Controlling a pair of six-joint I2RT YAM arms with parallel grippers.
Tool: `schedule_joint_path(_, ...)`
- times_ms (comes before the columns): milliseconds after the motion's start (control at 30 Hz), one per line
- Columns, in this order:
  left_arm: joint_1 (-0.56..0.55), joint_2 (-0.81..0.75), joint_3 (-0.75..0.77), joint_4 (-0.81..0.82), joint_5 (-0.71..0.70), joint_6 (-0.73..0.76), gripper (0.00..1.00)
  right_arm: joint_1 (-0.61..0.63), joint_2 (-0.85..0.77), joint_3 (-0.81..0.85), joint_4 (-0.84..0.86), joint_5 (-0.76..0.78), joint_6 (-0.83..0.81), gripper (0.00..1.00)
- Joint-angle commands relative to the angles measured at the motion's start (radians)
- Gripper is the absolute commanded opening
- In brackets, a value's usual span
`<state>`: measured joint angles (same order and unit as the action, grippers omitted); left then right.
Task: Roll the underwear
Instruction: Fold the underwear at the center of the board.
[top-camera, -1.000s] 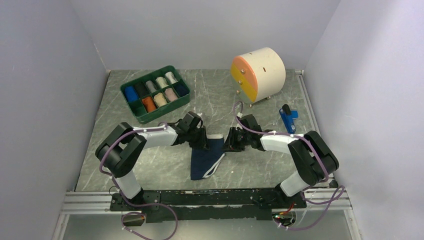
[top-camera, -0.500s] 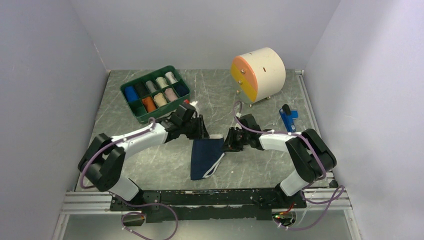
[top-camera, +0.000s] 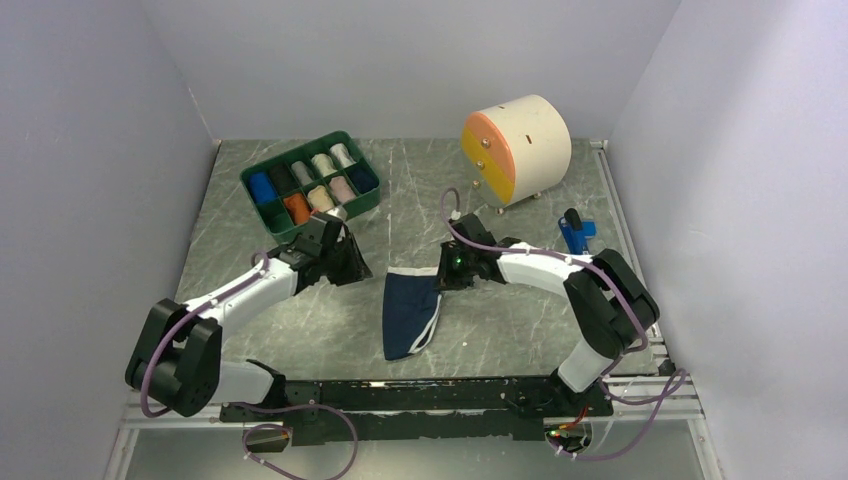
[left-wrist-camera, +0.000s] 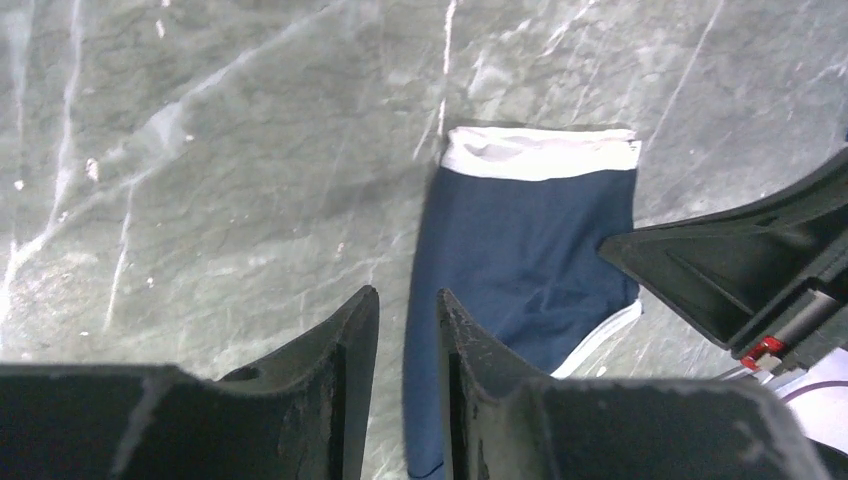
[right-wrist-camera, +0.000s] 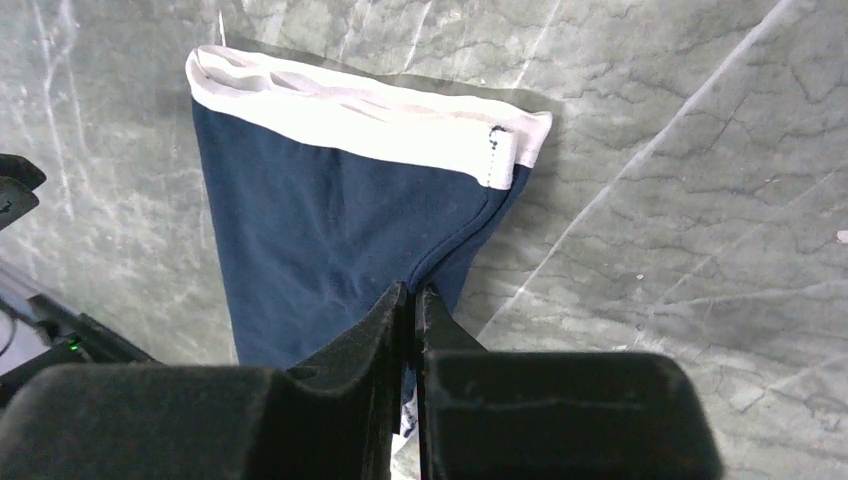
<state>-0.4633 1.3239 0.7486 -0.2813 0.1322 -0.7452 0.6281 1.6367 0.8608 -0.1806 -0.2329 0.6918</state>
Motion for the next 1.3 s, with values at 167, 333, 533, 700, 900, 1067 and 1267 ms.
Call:
schedule_joint_path(167,0.059,-0.029,-0.031,0.011,0.071,0.016,0.32,0.152,0.010,0.162,-0.218,0.334,-0.004,0.08)
schedule_joint_path(333,0.094,-0.031,-0.044,0.006,0.099,0.039,0.31,0.262,0.039,0.237,-0.298,0.479,0.042,0.08)
schedule_joint_path(533,0.136,-0.043,-0.061,-0.002,0.138,0.062,0.31,0.363,0.122,0.360,-0.385,0.586,0.087,0.08)
schedule_joint_path(700,0.162,-0.056,-0.079,0.010,0.170,0.060,0.31,0.385,0.161,0.404,-0.374,0.578,0.112,0.08)
schedule_joint_path(900,0.176,-0.059,-0.087,0.017,0.199,0.054,0.32,0.387,0.185,0.436,-0.329,0.535,0.117,0.09)
schedule_joint_path(1067,0.177,-0.053,-0.101,0.035,0.231,0.040,0.32,0.386,0.221,0.462,-0.306,0.499,0.117,0.09)
schedule_joint_path(1267,0.178,-0.053,-0.124,0.059,0.245,0.025,0.32,0.386,0.243,0.458,-0.264,0.449,0.115,0.10)
